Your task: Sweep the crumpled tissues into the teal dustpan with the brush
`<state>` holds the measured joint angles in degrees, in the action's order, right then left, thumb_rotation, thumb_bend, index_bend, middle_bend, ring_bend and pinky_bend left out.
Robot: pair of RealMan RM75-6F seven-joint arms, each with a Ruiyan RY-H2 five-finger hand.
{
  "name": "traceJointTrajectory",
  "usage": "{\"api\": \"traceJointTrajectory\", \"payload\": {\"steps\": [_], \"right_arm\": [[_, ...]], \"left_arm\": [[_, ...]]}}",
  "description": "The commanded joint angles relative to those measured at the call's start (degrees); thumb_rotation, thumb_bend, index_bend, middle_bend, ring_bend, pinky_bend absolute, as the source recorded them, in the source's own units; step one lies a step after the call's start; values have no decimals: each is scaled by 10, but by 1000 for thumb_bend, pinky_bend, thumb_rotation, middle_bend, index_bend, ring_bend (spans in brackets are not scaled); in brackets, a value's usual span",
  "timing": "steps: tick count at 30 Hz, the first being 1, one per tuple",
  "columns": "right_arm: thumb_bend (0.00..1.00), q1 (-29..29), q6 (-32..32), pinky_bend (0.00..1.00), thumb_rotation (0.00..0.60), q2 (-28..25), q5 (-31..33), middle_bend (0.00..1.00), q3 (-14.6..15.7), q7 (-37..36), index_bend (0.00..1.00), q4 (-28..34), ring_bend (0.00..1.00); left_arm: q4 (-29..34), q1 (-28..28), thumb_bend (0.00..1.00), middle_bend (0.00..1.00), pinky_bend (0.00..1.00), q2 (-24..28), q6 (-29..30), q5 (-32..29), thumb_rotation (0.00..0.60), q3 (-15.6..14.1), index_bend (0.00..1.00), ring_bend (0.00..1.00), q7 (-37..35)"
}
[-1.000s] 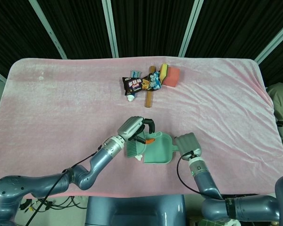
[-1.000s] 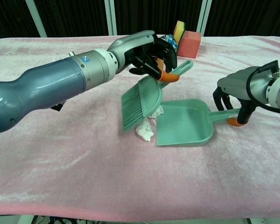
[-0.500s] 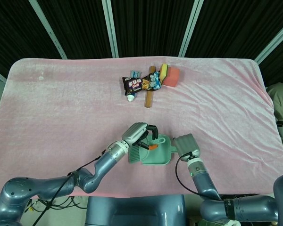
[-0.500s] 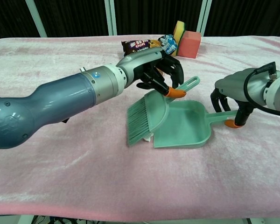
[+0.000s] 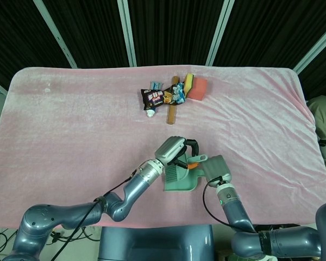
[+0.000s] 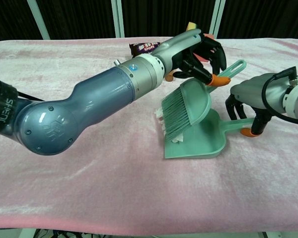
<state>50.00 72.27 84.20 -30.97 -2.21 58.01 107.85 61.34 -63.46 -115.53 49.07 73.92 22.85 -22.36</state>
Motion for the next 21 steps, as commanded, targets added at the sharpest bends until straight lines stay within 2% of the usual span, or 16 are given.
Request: {"api": "traceJointTrajectory", "payload": {"steps": [1,8,15,21], "right_arm": [[436,-1,1,829,600,-1,-1,626,0,0,691,1,723],[435,-2,3,829,600,-1,-3,626,1,0,691,4,722],[436,-2,2,829,600,3,-2,626,2,2,690,2,723],[437,-3,0,829,600,9,4,626,3,2,690,-5,723]], "left_arm": [[-1,-5,363,664,994,-6,21,9,600,10,634,871,-6],[2,6,363,662,994,7,46,14,600,13,637,871,-19],[-3,27,363,664,994,43,15,2,600,-15,643,871,-11],[-17,31,363,667,994,45,-14,-12,600,-24,648,871,-24]]}}
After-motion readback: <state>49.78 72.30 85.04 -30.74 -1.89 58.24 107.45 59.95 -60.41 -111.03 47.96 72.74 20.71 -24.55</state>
